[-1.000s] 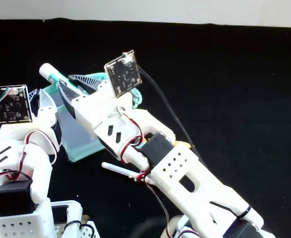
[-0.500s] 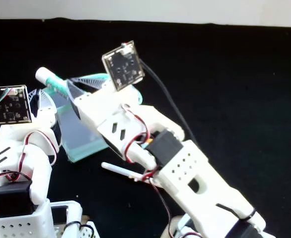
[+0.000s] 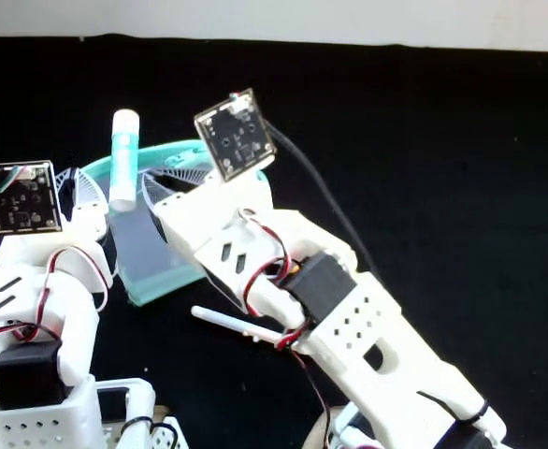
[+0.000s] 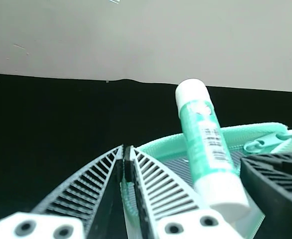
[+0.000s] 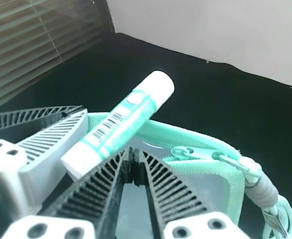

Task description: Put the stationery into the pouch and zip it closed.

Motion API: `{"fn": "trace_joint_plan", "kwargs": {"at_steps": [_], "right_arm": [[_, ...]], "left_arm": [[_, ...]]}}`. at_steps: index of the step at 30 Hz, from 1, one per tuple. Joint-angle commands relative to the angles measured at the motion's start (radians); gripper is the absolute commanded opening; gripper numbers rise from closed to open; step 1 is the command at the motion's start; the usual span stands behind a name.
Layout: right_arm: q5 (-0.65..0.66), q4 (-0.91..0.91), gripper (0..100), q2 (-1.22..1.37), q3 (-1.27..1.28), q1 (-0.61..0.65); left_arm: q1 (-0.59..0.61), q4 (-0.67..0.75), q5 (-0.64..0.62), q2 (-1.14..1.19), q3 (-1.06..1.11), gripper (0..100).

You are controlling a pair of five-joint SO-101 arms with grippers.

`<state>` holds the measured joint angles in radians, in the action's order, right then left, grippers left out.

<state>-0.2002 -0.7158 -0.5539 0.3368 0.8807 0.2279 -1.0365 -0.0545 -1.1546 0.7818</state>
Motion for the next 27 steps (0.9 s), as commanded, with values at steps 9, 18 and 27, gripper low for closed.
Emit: {"fn": "trace_joint_plan", "kwargs": {"at_steps": [9, 18, 27], "right_arm": [[0.012, -0.074, 0.6, -0.004, -0.004, 0.001], [0.012, -0.151, 0.6, -0.033, -0.058, -0.001], [0.008, -0.24, 0.6, -0.045, -0.194, 0.024]], "left_arm": [[0.007, -0.043, 0.003, 0.028, 0.031, 1], [0.007, -0.044, 0.003, 0.028, 0.031, 1], [0.012, -0.044, 0.003, 0.028, 0.031, 1]]}}
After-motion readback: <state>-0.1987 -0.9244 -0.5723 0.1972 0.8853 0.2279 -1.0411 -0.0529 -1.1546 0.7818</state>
